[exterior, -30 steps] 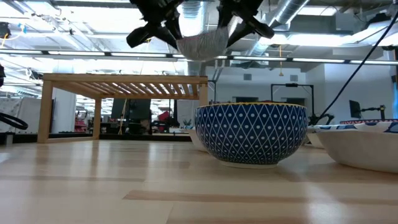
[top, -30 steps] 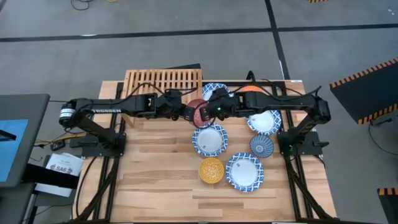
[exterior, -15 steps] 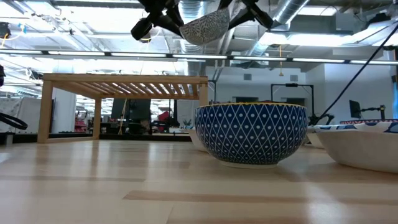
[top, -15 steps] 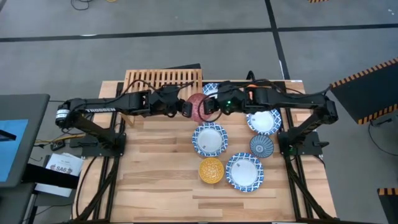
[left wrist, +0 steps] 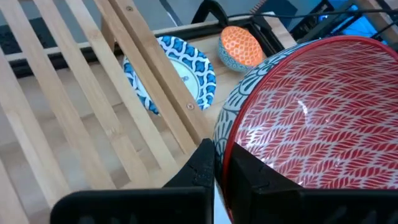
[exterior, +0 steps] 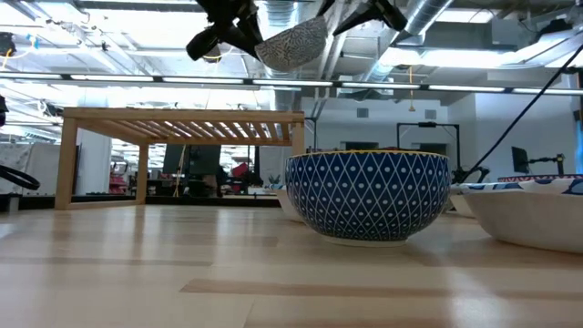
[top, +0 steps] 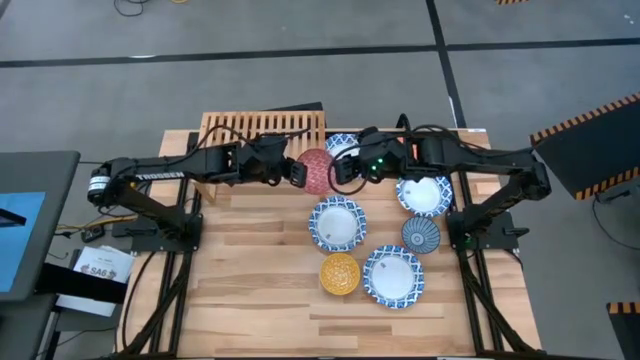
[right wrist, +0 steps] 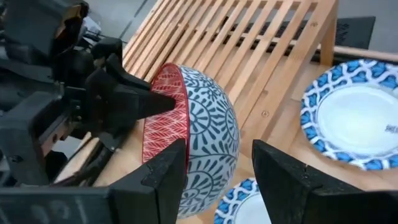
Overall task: Place and stack bowls onto a shelf
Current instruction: Put the small red bowl on the shelf
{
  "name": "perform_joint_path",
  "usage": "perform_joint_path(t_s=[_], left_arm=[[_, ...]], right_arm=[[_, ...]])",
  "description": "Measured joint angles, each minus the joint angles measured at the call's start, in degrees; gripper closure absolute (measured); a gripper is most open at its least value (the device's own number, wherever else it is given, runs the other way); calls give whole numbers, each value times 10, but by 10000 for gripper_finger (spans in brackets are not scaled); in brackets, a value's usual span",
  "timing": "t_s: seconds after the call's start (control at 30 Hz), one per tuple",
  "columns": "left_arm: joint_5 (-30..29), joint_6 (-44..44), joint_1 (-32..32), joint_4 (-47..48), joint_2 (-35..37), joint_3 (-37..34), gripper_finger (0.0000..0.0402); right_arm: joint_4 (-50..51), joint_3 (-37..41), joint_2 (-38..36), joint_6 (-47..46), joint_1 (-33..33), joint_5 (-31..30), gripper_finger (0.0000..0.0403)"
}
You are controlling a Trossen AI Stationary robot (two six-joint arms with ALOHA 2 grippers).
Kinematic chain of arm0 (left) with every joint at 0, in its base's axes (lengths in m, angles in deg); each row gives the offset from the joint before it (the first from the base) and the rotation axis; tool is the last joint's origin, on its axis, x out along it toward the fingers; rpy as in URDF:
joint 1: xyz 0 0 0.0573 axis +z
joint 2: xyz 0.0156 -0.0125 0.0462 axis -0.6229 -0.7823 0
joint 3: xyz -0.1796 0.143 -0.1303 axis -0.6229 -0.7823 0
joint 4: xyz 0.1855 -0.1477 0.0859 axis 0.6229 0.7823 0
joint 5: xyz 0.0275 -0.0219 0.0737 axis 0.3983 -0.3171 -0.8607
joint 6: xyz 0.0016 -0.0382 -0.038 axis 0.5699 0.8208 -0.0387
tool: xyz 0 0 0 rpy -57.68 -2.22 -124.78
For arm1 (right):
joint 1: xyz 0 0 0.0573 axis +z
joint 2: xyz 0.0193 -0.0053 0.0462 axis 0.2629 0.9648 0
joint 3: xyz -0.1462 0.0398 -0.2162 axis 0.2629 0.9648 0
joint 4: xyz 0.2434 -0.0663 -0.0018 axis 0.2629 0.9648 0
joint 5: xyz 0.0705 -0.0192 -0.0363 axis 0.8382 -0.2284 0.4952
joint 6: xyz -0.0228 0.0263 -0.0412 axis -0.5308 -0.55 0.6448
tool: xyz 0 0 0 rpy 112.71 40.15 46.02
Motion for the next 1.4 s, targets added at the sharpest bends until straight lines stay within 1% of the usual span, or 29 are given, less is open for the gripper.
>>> perform_joint_path(t_s=[0.2,0.3,0.37,0.5,0.63,0.7,0.8,0.9,1.0,1.2,1.4], left_arm=[[2,-8,-1,22,6,6,400],[4,-20,4,28,32,10,400],[1,-32,11,58,56,23,400],[-17,-64,45,175,92,76,400],[-34,-86,105,331,105,149,400],[-18,-96,148,393,102,175,400],[26,-116,214,463,100,191,400],[64,-143,282,507,99,191,401],[81,-162,338,528,96,186,401],[89,-178,429,523,91,145,401],[171,-195,488,486,90,77,401]], right_arm=[[8,-1,-2,4,0,3,194],[25,1,-15,19,-1,-5,194],[32,0,-24,27,-2,-8,194],[63,0,-39,28,-3,-7,194],[77,0,-47,28,-5,-18,194],[79,0,-47,28,-5,-22,194],[81,0,-45,28,-4,-19,194],[80,0,-41,28,-4,-17,194],[84,2,-33,27,-3,-16,194],[81,2,-34,26,-2,-6,194],[81,2,-34,26,0,1,194]])
